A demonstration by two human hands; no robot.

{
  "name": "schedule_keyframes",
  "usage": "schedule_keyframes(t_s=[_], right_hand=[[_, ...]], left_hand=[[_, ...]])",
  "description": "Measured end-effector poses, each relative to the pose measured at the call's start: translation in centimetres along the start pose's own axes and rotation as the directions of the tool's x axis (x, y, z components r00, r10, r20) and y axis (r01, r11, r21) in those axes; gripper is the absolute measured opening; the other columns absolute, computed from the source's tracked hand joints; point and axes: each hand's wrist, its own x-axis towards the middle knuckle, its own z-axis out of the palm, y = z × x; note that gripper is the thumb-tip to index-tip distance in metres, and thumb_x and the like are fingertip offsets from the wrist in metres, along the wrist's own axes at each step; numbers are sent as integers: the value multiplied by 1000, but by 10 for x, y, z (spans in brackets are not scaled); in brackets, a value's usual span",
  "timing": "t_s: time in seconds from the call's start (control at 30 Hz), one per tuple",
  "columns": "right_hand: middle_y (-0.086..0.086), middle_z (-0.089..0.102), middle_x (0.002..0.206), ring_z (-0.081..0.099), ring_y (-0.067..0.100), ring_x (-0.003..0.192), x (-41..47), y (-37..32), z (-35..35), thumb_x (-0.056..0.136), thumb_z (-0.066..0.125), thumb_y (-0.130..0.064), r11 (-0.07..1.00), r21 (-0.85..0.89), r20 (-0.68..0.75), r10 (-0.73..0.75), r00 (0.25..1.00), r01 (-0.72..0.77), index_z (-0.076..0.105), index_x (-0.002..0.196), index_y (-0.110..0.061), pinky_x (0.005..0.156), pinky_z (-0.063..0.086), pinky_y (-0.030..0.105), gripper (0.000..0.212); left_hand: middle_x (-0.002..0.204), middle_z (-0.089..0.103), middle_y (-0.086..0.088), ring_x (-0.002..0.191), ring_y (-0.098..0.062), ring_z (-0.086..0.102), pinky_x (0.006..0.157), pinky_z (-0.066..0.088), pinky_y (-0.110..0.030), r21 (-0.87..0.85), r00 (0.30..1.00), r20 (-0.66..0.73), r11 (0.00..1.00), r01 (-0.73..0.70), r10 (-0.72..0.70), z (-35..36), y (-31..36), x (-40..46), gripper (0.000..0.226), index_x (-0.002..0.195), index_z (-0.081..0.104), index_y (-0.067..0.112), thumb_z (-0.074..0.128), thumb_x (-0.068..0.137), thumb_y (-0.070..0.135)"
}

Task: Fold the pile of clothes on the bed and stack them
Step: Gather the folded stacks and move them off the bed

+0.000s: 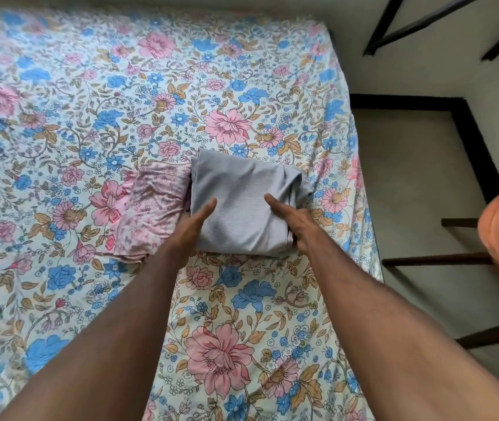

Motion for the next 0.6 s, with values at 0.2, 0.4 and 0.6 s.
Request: schedule_keyframes(t_s=[0.2, 0.4, 0.6], right_hand=[[15, 56, 141, 54, 40, 126, 6, 3, -1, 17, 86, -80, 997, -69, 25, 37, 999, -35, 47, 146, -11, 102, 46, 64, 152], [15, 74, 115, 73, 38, 99, -10, 11, -2, 65, 91, -46, 987, 119, 170, 83, 982, -104, 63, 125, -12, 74, 62, 56, 75], [17, 75, 114, 71, 43, 106, -38, 72, -16, 61, 92, -38, 978, 148, 199, 115, 973, -146, 60, 130, -11, 90, 52, 70, 81]], left_hand=[[165, 23, -9, 148, -33, 27, 119, 21, -55, -53, 998, -60, 999, 0, -3, 4, -7, 15, 106, 158, 27, 17, 58, 76, 77], [141, 59, -10, 125, -37, 57, 111, 37, -60, -144, 993, -73, 986, 84, -95, -15, -13, 18, 116, 139, 54, 20, 75, 47, 88], [116, 72, -19, 103, -43, 70, 90, 57, -54, -155, 985, 47, 973, 174, -168, -10, -45, -25, 64, 123, 62, 6, 79, 77, 45]])
